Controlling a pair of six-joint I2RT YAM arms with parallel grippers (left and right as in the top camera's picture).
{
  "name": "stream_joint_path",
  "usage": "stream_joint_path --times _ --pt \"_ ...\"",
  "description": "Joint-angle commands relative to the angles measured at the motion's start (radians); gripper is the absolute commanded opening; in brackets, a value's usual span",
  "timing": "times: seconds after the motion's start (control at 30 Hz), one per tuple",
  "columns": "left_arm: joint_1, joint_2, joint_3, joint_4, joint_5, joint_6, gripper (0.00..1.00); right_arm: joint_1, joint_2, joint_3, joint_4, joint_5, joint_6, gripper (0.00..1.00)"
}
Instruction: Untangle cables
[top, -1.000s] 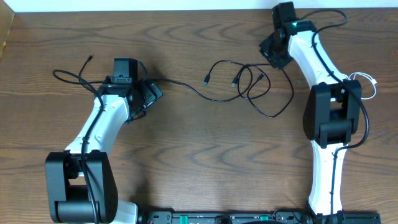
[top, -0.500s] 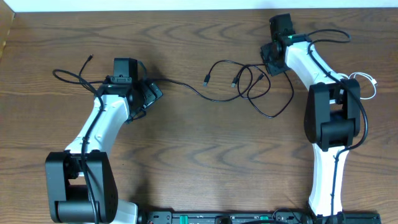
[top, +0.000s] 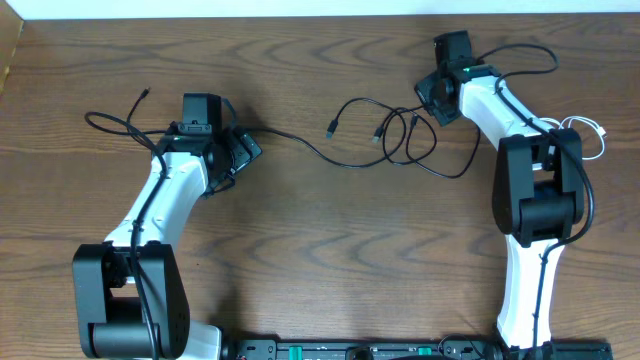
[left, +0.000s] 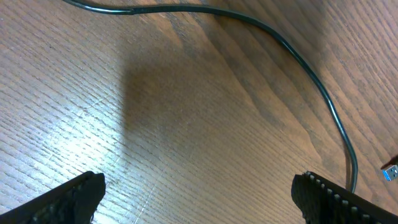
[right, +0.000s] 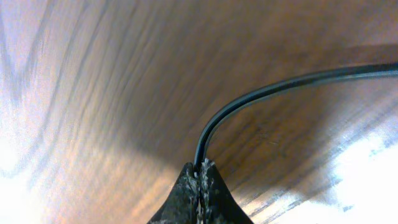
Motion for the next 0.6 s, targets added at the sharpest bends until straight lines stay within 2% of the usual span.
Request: stream_joint_path --times 0.0,0.27,0.57 --pt "0.002 -0.006 -0.007 -0.001 -0.006 -0.001 1.00 -0.034 -0.019 -0.047 0.004 -0.188 -0.292 0.01" --pt "0.002 -0.006 -0.007 -0.001 -0.006 -0.001 1.00 -0.068 -0.208 -0.047 0.171 -0.642 -0.647 0.01" --pt "0.002 -0.006 -0.007 -0.002 -0.006 -0.001 0.99 -0.039 -0.381 -0.047 0.209 -0.697 -0.768 0.01"
